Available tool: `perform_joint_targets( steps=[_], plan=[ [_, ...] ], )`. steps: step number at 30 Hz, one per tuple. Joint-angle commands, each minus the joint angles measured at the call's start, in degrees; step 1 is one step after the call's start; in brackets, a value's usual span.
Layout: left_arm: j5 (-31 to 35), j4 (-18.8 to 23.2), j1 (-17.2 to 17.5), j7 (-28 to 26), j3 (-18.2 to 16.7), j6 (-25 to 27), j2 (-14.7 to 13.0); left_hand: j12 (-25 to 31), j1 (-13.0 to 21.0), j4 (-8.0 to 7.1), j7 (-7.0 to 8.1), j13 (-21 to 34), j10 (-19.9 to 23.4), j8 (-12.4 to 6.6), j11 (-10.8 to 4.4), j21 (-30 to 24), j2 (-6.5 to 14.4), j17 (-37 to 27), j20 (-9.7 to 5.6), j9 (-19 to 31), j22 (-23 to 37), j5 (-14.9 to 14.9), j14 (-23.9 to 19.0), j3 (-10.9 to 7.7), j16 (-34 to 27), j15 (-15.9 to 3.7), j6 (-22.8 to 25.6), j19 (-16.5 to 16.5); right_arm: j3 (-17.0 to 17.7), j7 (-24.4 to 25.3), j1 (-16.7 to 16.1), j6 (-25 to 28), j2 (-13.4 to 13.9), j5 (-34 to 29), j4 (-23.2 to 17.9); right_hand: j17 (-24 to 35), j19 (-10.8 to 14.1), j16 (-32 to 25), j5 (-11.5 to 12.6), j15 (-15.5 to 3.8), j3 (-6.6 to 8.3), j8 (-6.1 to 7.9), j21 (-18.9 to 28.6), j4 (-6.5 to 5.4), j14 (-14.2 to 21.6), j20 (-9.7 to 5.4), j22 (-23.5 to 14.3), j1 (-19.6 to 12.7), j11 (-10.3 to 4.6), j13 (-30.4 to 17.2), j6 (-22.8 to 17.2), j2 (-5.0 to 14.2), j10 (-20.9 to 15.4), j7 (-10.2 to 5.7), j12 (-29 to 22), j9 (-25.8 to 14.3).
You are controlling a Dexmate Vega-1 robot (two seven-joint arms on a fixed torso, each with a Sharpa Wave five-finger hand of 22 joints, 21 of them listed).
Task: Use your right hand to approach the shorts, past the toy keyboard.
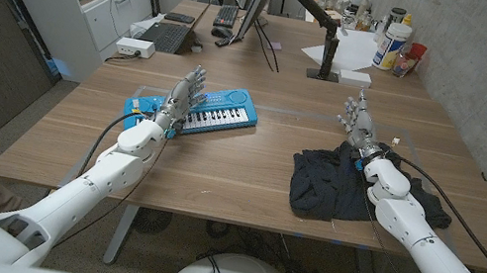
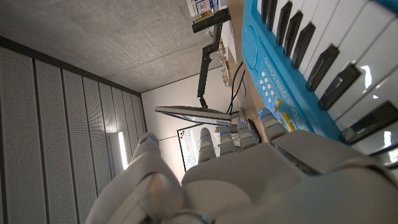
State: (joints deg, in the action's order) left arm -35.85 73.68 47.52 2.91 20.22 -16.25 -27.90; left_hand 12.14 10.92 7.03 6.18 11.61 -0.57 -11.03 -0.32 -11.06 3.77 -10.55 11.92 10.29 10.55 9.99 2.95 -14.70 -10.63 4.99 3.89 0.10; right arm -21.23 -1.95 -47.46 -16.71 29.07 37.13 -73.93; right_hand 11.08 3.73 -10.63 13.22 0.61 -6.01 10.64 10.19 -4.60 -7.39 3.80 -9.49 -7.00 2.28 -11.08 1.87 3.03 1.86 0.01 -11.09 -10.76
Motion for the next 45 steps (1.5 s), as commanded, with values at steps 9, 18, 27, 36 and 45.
perform_joint_targets(
  steps=[9,18,27,36,45],
  plan=[
    [5.0,-0.2,0.7,3.9,-5.6,1.5,4.5,0.3,0.7,0.1,0.32,0.1,-0.5,-0.14,-0.11,-0.4,0.1,-0.2,0.42,0.3,0.2,0.4,0.1,-0.42,-0.3,0.48,-0.1,0.0,0.3,-0.2,0.2,-0.1,0.2,-0.2,-0.2,0.2,0.0,-0.5,0.4,-0.15,-0.34,0.4,0.5,0.04,-0.4,0.28,-0.2,-0.6,0.61,-0.1,0.6,-0.07,0.1,-0.05,-0.3,-0.1],
    [6.1,-0.7,0.7,5.3,-6.5,0.9,5.3,0.1,0.7,0.13,0.41,0.1,-1.0,-0.05,-0.29,-0.4,-0.1,-0.2,0.43,0.3,0.2,0.4,0.8,-0.38,0.0,0.21,-0.2,0.0,0.2,-0.1,0.3,-0.2,0.3,-0.6,-0.3,0.2,-0.1,-0.5,0.4,-0.24,-0.38,0.44,0.4,0.07,-0.6,0.25,-0.2,-0.6,0.82,-0.1,0.5,-0.08,0.2,-0.09,-0.3,-0.1],
    [6.6,-0.5,0.9,5.5,-7.3,0.4,5.6,0.1,0.6,0.17,0.48,0.1,-1.2,0.07,-0.12,-0.3,-0.3,-0.2,0.44,0.3,0.2,0.3,1.1,-0.3,0.0,0.07,-0.4,-0.3,0.0,0.7,0.1,-1.0,0.8,-2.1,-1.0,0.1,-0.3,-0.5,0.3,-0.34,-0.42,0.44,0.4,0.09,-0.7,0.12,-0.2,-0.7,0.56,-0.1,0.6,-0.08,0.3,-0.17,-0.2,-0.1],
    [6.8,-0.4,0.9,6.0,-7.5,0.2,5.6,0.0,0.6,0.18,0.42,0.0,-1.3,0.08,-0.18,-0.2,-0.4,-0.2,0.43,0.3,0.1,0.3,1.4,-0.26,0.1,0.13,-0.4,-0.5,0.1,2.5,-1.3,-1.2,2.2,-3.9,-3.0,0.1,-0.5,-0.4,0.3,-0.52,-0.45,0.45,0.3,0.11,-1.1,-0.08,-0.2,-0.7,0.44,-0.1,0.6,-0.06,0.4,-0.32,-0.2,-0.1],
    [7.7,1.0,1.6,4.6,-7.6,0.0,5.2,0.1,0.6,0.29,-0.21,-0.1,-1.3,0.14,0.98,0.3,-0.6,-0.1,0.43,0.2,0.0,0.3,1.9,-0.26,0.1,-0.3,-0.5,-2.0,0.2,3.8,-2.6,-2.2,3.5,-6.0,-4.9,0.1,-1.0,-0.2,0.3,-0.47,-0.5,0.33,0.2,0.13,-1.7,0.34,-0.2,-0.7,0.5,-0.1,1.0,-0.05,1.0,-0.52,0.0,-0.1]
  ],
)
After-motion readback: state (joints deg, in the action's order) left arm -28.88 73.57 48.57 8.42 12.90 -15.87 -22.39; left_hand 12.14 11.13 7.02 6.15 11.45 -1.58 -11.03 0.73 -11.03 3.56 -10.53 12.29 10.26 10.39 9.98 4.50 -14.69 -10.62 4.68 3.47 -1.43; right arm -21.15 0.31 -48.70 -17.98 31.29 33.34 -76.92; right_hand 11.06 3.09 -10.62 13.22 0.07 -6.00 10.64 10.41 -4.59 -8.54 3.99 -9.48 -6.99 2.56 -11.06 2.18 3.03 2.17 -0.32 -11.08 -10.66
